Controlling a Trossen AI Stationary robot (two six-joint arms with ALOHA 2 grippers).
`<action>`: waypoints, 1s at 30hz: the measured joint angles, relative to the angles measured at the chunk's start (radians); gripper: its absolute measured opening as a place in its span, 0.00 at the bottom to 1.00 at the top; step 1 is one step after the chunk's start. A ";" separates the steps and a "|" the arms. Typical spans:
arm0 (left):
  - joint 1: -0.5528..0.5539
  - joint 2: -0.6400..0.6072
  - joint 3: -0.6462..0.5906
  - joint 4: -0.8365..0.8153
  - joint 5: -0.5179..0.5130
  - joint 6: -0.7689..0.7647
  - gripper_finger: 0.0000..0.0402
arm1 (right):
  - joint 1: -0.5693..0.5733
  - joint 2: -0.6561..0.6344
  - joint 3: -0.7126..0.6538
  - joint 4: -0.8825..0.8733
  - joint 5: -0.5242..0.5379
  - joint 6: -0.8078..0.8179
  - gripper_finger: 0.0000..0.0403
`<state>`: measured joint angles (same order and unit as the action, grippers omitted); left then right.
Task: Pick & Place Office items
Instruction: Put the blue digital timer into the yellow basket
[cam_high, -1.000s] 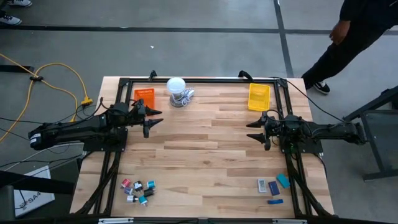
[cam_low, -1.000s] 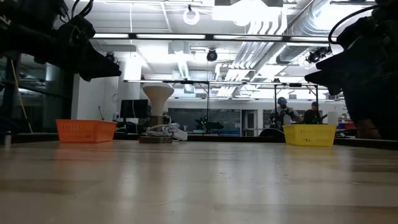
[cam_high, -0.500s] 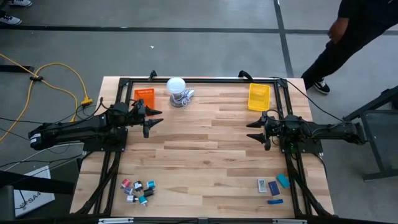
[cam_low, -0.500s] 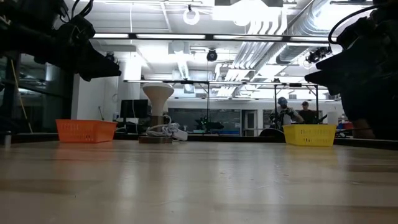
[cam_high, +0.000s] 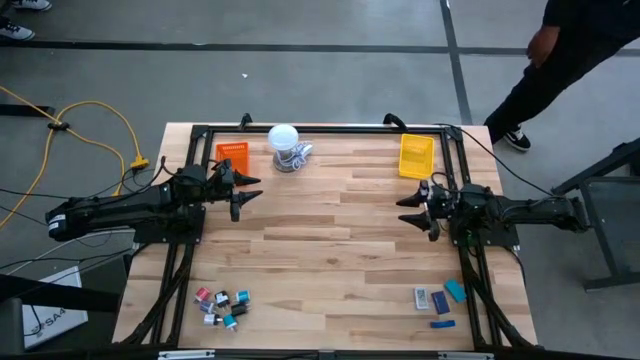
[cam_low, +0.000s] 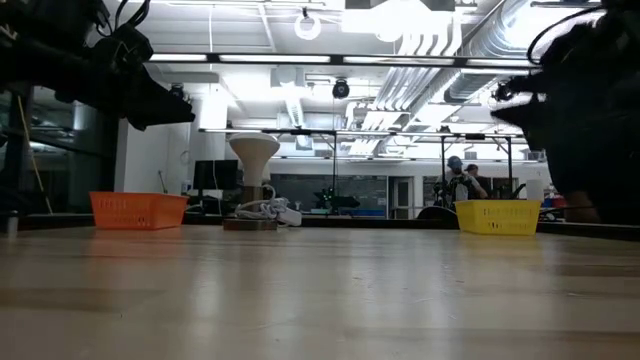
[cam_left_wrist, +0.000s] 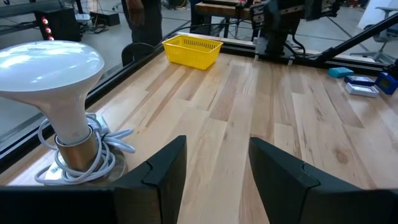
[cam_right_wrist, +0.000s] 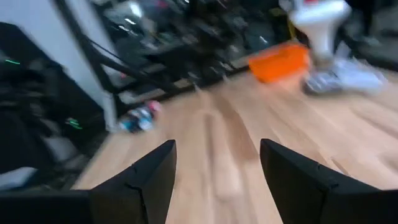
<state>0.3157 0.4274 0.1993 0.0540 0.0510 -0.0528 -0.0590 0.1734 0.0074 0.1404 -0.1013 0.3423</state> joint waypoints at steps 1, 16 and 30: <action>0.000 0.000 0.000 0.000 0.000 0.000 0.42 | 0.000 0.000 0.002 0.029 -0.034 -0.005 0.55; 0.000 0.000 0.000 0.000 0.000 0.000 0.42 | 0.000 0.154 0.190 -0.032 -0.190 -0.007 0.55; 0.000 0.000 0.000 0.000 0.000 0.000 0.42 | 0.079 0.552 0.400 -0.042 -0.214 -0.112 0.55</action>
<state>0.3157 0.4271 0.1993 0.0540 0.0513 -0.0525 0.0205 0.7250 0.4077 0.0982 -0.3154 0.2308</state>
